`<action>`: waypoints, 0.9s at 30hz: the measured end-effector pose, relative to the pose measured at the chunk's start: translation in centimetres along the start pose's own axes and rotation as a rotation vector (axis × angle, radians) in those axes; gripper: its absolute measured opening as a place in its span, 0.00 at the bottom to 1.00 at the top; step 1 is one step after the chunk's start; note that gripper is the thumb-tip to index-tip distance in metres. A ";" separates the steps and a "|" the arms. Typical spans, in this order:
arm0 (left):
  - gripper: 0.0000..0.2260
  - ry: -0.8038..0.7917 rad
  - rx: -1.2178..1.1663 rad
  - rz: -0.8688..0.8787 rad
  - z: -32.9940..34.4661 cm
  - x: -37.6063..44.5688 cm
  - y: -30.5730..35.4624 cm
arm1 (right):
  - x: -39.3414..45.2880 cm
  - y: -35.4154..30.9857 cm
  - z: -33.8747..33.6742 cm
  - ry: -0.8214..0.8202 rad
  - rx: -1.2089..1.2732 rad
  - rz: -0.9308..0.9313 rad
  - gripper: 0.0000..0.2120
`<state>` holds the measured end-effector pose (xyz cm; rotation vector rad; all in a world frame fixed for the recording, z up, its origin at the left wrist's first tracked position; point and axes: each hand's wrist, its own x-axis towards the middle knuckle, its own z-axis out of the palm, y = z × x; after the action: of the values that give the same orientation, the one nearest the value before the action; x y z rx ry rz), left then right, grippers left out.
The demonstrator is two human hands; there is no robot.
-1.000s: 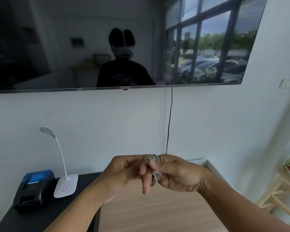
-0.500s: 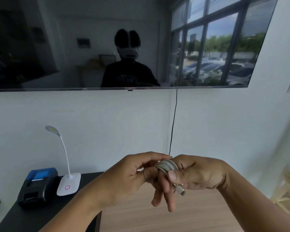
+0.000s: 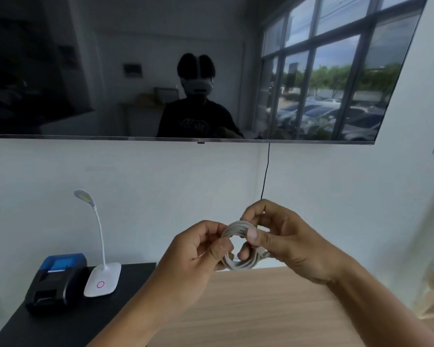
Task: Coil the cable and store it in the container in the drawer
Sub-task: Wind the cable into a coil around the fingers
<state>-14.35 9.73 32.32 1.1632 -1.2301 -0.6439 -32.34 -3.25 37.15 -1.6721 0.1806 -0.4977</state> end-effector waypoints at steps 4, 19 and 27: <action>0.09 0.059 -0.088 -0.142 -0.3 -0.1 -0.9 | 0.4 1.9 1.6 0.218 -0.013 -0.026 0.12; 0.09 0.333 -0.214 -0.155 -0.3 0.2 -2.1 | 1.0 4.9 2.6 0.524 -0.387 -0.144 0.15; 0.14 0.408 -0.209 -0.117 1.2 0.1 -2.8 | 1.1 6.0 5.2 0.652 -0.606 -0.216 0.06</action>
<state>-14.91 8.29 29.65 1.1282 -0.7367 -0.5714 -28.22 -0.05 31.10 -2.0694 0.6845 -1.2402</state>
